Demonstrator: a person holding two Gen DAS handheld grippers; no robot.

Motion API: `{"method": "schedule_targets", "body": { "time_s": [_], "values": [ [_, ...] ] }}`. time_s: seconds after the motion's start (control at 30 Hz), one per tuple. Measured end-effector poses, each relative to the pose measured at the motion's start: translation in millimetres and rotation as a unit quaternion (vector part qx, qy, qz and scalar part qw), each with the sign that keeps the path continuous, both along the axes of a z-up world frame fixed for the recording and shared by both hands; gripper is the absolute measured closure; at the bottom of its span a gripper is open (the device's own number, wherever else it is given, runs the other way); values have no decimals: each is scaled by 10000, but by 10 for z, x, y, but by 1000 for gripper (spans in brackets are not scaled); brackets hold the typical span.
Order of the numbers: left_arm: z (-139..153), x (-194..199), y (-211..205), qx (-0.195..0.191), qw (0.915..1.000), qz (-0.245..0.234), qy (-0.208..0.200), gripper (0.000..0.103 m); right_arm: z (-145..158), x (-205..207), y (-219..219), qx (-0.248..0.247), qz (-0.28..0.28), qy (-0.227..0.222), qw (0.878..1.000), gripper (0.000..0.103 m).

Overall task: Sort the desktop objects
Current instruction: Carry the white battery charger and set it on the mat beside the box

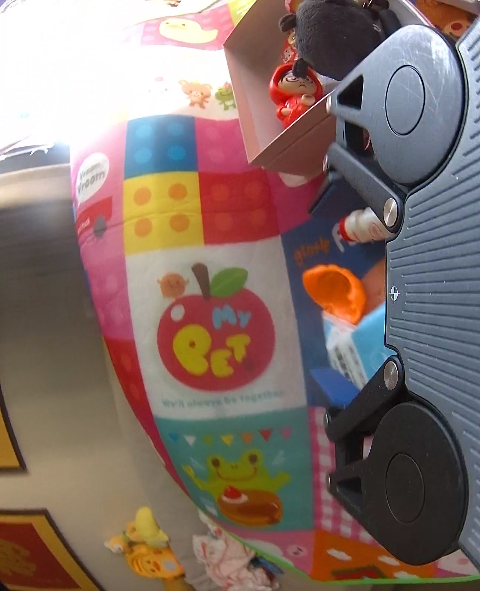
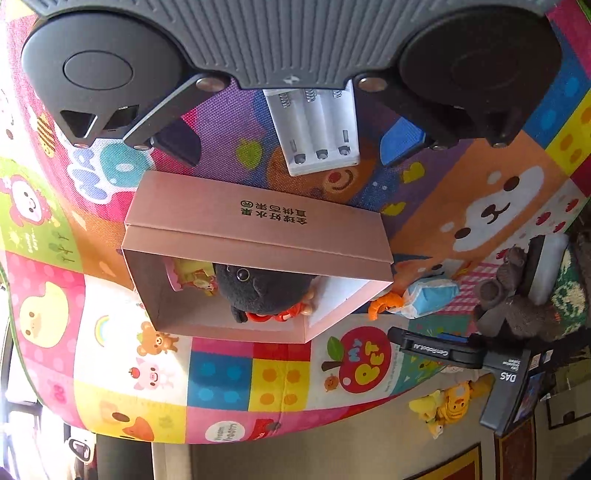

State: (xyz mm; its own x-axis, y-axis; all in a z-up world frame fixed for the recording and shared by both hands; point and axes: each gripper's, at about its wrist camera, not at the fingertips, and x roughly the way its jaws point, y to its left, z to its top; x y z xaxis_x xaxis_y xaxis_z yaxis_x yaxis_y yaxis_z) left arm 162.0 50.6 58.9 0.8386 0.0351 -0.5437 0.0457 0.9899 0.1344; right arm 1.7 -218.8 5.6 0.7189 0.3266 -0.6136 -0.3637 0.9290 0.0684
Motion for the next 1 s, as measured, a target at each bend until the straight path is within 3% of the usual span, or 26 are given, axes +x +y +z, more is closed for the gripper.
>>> {"method": "schedule_targets", "body": {
  "time_s": [0.03, 0.13, 0.2, 0.27, 0.4, 0.47, 0.5, 0.53, 0.57, 0.63, 0.83, 1.0],
  "values": [
    [-26, 117, -10, -114, 9997, -78, 181, 39, -6, 6, -10, 28, -20, 25, 10000, 0],
    [-118, 356, 42, -510, 9975, 54, 490, 36, -27, 31, -40, 120, -51, 106, 9999, 0],
    [-211, 473, 42, -433, 9970, 212, 605, 35, -48, 58, -41, 154, -38, 207, 9997, 0],
    [-315, 578, 55, -328, 9960, 288, 781, 27, -64, 80, -34, 163, -23, 297, 9994, 0],
    [-425, 654, 10, 36, 9963, 276, 818, 30, -81, 94, -30, 167, -41, 366, 9992, 0],
    [-432, 626, -14, 104, 9964, 178, 828, 55, -89, 103, -34, 166, -75, 404, 9990, 0],
    [-432, 599, -15, 88, 9963, 125, 849, 56, -92, 104, -36, 170, -90, 413, 9990, 0],
    [-425, 551, -9, 85, 9965, 90, 826, 59, -94, 108, -38, 174, -99, 425, 9989, 0],
    [-417, 491, -7, 119, 9967, 82, 795, 78, -96, 110, -38, 170, -103, 432, 9989, 0],
    [-397, 348, -3, 149, 9969, 52, 770, 85, -97, 111, -33, 154, -111, 434, 9989, 0],
    [-252, -411, -106, -215, 9975, -458, 498, 86, -95, 87, 23, -27, -145, 362, 9992, 0],
    [-245, -983, -263, -633, 9904, -1105, 544, 86, -94, 55, 93, -273, -136, 266, 9992, 0]
  ]
}}
